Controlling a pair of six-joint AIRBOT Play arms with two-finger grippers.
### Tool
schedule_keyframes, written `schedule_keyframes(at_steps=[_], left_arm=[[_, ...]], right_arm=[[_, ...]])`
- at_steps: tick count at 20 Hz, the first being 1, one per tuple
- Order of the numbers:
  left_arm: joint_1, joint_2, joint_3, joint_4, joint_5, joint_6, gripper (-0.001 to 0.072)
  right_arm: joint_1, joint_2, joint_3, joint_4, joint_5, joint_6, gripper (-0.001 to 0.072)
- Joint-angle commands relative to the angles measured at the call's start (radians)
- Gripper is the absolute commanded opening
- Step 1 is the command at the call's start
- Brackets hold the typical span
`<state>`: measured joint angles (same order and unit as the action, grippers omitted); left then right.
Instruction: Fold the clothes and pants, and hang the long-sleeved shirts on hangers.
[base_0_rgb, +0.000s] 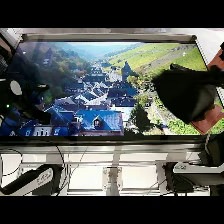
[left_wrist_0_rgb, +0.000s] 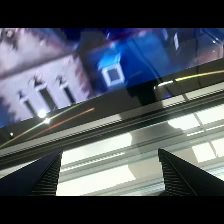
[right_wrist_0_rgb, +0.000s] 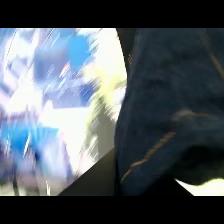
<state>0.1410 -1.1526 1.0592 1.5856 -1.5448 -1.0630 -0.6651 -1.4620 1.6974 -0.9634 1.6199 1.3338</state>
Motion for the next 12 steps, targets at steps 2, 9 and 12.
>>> schedule_keyframes(at_steps=[2, 9, 12], left_arm=[[0.001, 0.0, 0.0, 0.0, 0.001, 0.0, 0.069], [0.001, 0.0, 0.0, 0.0, 0.0, 0.0, 0.069], [0.001, 0.0, 0.0, 0.0, 0.0, 0.0, 0.069]], right_arm=[[-0.262, 0.005, 0.029, -0.026, -0.094, -0.019, 0.0019], [-0.318, -0.101, 0.028, -0.24, -0.13, 0.045, 0.0058], [-0.305, -0.173, 0.026, -0.283, -0.134, 0.087, 0.0264]])
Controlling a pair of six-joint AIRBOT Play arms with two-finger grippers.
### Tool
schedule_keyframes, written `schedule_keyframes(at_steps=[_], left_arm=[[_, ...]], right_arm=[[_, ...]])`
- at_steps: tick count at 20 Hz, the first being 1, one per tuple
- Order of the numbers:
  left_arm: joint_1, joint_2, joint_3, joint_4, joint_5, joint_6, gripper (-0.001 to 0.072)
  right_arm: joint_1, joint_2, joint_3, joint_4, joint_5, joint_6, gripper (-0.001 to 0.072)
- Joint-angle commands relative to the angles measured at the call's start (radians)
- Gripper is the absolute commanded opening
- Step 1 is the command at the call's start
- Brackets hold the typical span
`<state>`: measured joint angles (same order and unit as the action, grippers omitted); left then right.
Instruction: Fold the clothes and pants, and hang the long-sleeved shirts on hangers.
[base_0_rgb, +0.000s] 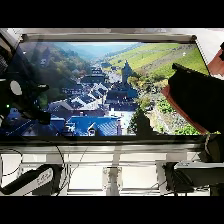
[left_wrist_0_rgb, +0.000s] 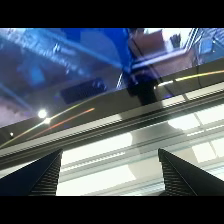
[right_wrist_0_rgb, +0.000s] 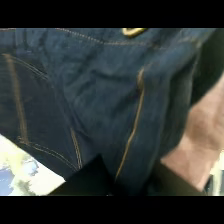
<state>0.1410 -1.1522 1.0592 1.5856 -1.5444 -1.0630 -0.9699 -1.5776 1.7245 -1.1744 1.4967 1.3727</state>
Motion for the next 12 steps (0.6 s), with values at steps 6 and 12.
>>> schedule_keyframes(at_steps=[6, 12], left_arm=[[0.001, -0.001, 0.0, 0.0, 0.0, 0.0, 0.069], [0.001, -0.001, 0.0, 0.0, 0.0, 0.0, 0.0689]], right_arm=[[0.007, -0.064, -0.008, -0.07, -0.002, 0.066, 0.0542], [0.206, 0.092, -0.014, 0.127, 0.012, 0.005, 0.0117]])
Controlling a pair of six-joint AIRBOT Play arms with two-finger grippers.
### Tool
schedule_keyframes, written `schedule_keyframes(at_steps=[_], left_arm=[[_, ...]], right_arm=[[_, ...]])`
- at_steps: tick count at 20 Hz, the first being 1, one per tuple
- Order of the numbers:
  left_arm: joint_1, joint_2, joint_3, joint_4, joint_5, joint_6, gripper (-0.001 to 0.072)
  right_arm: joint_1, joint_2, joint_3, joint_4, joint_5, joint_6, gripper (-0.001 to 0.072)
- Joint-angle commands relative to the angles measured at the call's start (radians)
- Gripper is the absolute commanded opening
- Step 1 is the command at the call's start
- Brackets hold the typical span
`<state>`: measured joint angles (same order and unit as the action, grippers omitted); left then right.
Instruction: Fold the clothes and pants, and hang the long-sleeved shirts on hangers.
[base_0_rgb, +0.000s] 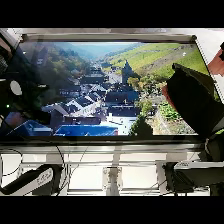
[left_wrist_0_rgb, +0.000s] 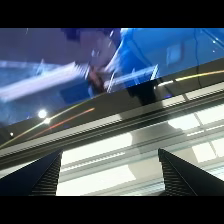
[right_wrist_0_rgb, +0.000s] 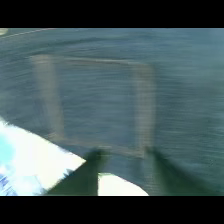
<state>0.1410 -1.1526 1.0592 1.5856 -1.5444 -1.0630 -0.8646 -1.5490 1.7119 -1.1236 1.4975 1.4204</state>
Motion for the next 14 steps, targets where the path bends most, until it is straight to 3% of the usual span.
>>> schedule_keyframes(at_steps=[1, 4, 9, 14], left_arm=[[0.001, 0.0, 0.0, 0.0, 0.0, 0.0, 0.069], [0.001, 0.0, 0.0, 0.0, 0.0, 0.0, 0.069], [0.001, 0.0, 0.0, 0.0, 0.0, 0.0, 0.069], [0.001, 0.0, 0.0, 0.0, 0.0, 0.0, 0.069]], right_arm=[[0.175, 0.093, -0.005, 0.075, 0.015, -0.064, 0.0023], [0.425, 0.153, -0.025, 0.041, 0.04, -0.075, 0.0019], [0.806, 0.159, -0.1, -0.19, 0.093, -0.072, 0.0019], [0.916, 0.164, -0.324, -0.219, 0.06, -0.042, 0.0019]])
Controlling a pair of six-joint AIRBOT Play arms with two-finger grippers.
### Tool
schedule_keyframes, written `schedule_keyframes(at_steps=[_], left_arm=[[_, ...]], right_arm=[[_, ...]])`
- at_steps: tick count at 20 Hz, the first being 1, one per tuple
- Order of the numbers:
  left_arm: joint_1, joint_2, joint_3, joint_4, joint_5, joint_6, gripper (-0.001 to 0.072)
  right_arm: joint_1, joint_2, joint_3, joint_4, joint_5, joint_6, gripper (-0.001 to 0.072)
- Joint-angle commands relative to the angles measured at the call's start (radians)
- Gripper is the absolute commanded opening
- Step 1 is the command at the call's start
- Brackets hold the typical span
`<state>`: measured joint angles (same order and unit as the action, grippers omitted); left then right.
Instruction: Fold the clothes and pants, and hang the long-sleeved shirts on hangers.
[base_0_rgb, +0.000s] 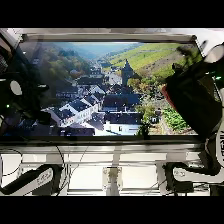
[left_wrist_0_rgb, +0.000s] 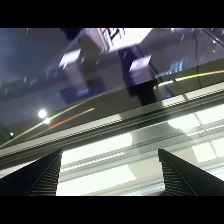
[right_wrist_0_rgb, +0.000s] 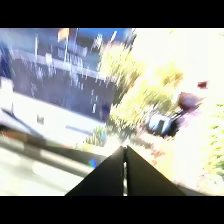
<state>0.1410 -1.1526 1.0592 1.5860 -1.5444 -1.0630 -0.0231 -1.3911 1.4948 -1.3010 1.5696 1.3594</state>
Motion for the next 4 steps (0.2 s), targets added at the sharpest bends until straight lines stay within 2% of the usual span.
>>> schedule_keyframes(at_steps=[1, 4], left_arm=[[0.001, 0.0, 0.0, 0.0, 0.0, 0.0, 0.069], [0.001, 0.0, 0.0, 0.0, 0.0, 0.0, 0.069]], right_arm=[[0.075, 0.016, -0.151, -0.039, -0.023, 0.019, 0.0019], [0.073, 0.069, -0.256, -0.047, -0.058, 0.019, 0.0019]])
